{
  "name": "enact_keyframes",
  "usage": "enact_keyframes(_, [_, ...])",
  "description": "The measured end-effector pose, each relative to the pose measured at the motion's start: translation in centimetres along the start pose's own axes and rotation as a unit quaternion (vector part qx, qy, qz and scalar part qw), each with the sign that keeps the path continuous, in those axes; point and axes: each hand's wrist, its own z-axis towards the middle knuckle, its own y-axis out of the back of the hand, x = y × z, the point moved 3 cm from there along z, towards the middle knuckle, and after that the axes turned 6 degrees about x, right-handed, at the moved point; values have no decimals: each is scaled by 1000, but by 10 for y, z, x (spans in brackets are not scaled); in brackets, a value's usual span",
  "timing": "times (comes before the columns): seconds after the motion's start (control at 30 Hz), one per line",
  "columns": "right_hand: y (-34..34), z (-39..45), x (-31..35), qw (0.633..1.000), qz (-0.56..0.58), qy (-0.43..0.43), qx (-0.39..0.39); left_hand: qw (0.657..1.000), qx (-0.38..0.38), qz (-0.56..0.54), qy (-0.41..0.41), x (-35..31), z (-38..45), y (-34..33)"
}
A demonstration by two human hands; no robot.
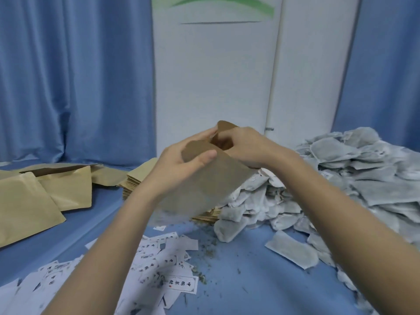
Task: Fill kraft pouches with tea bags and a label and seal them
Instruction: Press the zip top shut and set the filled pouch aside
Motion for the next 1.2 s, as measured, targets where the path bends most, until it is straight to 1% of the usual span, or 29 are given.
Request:
enact_keyframes(0.1, [28, -16, -10, 997, 49, 19, -64, 997, -44, -65, 7, 4, 11, -6])
enact_keyframes(0.17, [40, -25, -21, 993, 80, 24, -86, 993, -52, -107, 19, 10, 16, -11])
enact_keyframes(0.23, [49, -35, -34, 990, 81, 34, -110, 985, -64, -153, 38, 16, 18, -13])
enact_keyframes(0.27, [51, -39, -40, 991, 74, 38, -109, 982, -69, -171, 47, 19, 19, -14])
enact_keyframes(0.37, [50, -47, -55, 997, -4, 30, -67, 976, -64, -193, 71, 28, 21, -19])
enact_keyframes(0.4, [48, -48, -61, 997, -35, 23, -64, 975, -60, -197, 79, 30, 22, -22])
enact_keyframes(0.5, [42, -51, -78, 993, -89, -15, -73, 972, -53, -206, 100, 36, 22, -33])
enact_keyframes(0.63, [37, -52, -94, 990, -93, -40, -99, 962, -57, -246, 109, 44, 26, -50])
enact_keyframes(0.7, [34, -53, -97, 990, -102, -32, -94, 958, -56, -259, 107, 46, 28, -58])
enact_keyframes(0.8, [26, -51, -90, 980, -178, 16, -89, 959, -51, -258, 103, 48, 30, -72])
enact_keyframes(0.83, [22, -49, -86, 980, -177, 23, -86, 961, -48, -253, 101, 48, 30, -76])
enact_keyframes(0.87, [18, -46, -82, 986, -147, 19, -76, 962, -43, -249, 98, 48, 31, -80])
enact_keyframes(0.93, [13, -39, -76, 996, -73, -15, -51, 964, -31, -246, 93, 47, 33, -86])
enact_keyframes(0.97, [11, -36, -75, 997, -55, -30, -40, 965, -33, -242, 93, 48, 34, -88])
enact_keyframes(1.1, [14, -33, -75, 999, -9, -47, -19, 962, -117, -223, 107, 58, 29, -79])
enact_keyframes(1.2, [13, -33, -74, 998, 19, -51, -7, 961, -129, -221, 106, 60, 28, -76])
